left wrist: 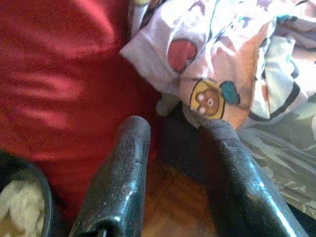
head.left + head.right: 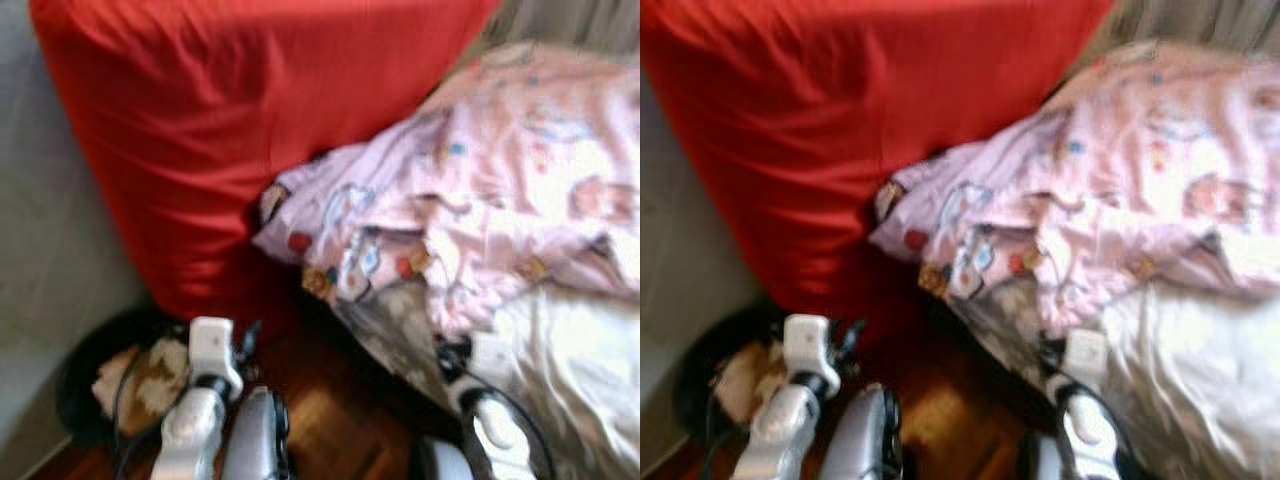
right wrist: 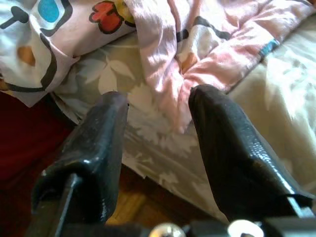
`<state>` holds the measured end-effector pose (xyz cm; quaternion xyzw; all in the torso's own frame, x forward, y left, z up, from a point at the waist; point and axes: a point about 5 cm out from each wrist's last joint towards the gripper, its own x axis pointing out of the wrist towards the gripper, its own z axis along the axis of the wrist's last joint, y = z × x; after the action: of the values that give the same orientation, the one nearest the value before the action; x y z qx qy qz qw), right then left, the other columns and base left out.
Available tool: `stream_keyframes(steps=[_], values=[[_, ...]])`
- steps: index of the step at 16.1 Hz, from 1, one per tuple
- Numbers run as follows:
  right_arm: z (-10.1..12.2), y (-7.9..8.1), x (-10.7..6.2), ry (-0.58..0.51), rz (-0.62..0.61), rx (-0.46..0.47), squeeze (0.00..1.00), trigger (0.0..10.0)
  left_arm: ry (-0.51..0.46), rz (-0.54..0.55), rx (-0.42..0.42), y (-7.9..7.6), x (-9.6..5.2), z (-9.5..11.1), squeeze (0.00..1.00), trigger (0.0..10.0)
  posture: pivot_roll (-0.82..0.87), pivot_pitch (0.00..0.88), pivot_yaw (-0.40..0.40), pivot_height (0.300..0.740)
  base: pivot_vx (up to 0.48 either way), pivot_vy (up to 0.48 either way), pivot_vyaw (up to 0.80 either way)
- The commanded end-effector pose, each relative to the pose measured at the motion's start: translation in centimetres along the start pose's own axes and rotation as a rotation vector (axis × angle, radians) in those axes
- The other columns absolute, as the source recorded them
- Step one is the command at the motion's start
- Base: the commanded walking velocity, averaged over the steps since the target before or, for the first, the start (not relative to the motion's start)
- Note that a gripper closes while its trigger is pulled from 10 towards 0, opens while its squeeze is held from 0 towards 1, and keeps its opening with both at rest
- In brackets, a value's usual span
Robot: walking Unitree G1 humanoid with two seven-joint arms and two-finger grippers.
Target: Clean up the room
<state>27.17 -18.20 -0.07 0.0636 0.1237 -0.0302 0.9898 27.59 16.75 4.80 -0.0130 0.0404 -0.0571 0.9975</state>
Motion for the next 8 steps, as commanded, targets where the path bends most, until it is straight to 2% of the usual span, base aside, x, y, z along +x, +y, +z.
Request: stream_keyframes(steps=[1, 2, 4, 8], values=[[-0.54, -0.21, -0.37, 0.017, 0.002, -0.003, 0.0, 10.0, 0.002, -0.009, 0.0, -0.18, -0.03, -0.02, 0.0, 10.0, 0.04, 0.133, 0.008, 0.595, 0.0, 0.0, 0.0], [-0.49, -0.12, -0.37, 0.012, 0.009, -0.012, 0.0, 10.0, 0.002, -0.01, -0.001, -0.17, -0.03, 0.0, 0.0, 10.0, 0.04, 0.133, 0.008, 0.595, 0.0, 0.0, 0.0], [-0.52, 0.07, -0.38, 0.008, 0.009, -0.004, 0.0, 10.0, 0.002, -0.011, -0.001, -0.13, -0.06, 0.0, 0.0, 10.0, 0.04, 0.134, 0.01, 0.595, 0.0, 0.0, 0.48], [-0.52, 0.0, -0.37, 0.007, 0.001, 0.014, 0.0, 10.0, 0.005, -0.016, -0.001, -0.16, -0.07, 0.0, 0.0, 10.0, 0.04, 0.135, 0.014, 0.595, 0.0, 0.0, 0.0]])
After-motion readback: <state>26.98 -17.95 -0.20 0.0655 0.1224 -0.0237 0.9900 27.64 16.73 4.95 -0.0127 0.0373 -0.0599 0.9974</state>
